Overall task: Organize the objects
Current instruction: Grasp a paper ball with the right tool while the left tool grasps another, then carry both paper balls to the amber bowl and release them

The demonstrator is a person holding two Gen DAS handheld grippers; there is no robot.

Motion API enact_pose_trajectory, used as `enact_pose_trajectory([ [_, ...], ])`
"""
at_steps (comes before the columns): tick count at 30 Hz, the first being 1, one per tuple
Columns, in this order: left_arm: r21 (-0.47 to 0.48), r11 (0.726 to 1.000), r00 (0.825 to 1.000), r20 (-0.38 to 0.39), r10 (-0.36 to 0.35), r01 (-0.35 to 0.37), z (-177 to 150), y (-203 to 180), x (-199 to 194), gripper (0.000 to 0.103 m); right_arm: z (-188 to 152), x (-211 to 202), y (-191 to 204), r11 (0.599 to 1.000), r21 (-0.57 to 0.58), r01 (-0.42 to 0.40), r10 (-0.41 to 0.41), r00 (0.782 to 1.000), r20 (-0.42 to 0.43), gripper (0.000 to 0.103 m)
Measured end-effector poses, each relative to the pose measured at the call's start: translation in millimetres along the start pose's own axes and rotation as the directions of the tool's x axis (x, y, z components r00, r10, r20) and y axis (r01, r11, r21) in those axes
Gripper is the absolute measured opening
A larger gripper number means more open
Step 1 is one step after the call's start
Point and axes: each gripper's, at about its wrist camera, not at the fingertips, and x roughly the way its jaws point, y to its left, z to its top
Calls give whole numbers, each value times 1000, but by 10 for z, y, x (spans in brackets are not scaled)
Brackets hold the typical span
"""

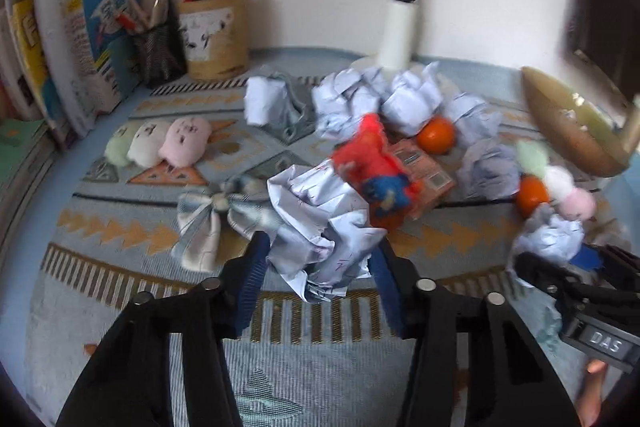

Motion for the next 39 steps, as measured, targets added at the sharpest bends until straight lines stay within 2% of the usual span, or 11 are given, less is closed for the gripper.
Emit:
enact_pose_trajectory([
  [2, 4, 998, 998, 12, -62, 62, -11, 0, -56, 43, -4, -8, -6, 1000, 0, -12, 12, 1000, 2, 61],
  [5, -16, 996, 996, -2, -92, 92, -64, -1, -117, 43, -11, -93, -33, 998, 9, -61, 61, 997, 37, 60],
  [8, -45, 989, 990, 3, -142, 142, -161, -23, -253, 43, -32, -266, -91, 985, 14, -171, 169, 982, 85, 60],
  [12, -54, 978, 979, 41, -200, 202, -252, -158, -446, 43, -138, -427, -116, 978, -16, -207, 208, 977, 40, 61],
  [17, -32, 988, 987, 44, -153, 154, -321, -353, -419, 43, -329, -510, -98, 982, -94, -161, 160, 987, -15, 63],
  [19, -3, 993, 992, 38, -121, 122, -327, -405, -409, 43, -405, -507, -102, 981, -110, -161, 159, 987, -26, 69],
  [24, 51, 992, 993, 42, -115, 112, -353, -480, -406, 43, -432, -427, -203, 981, -63, -186, 183, 982, -55, 70],
  [31, 58, 991, 992, 31, -119, 117, -367, -486, -400, 44, -456, -399, -184, 976, -27, -215, 213, 974, -78, 70],
  [34, 52, 991, 991, 39, -127, 125, -359, -482, -424, 44, -475, -435, -149, 977, -37, -209, 206, 976, -72, 59],
  [37, 54, 994, 993, 57, -100, 97, -359, -527, -487, 44, -486, -614, -95, 971, -72, -227, 225, 974, -32, 58],
  [39, 58, 992, 991, 67, -112, 109, -318, -600, -580, 44, -454, -791, -103, 970, -89, -225, 227, 974, 5, 58],
])
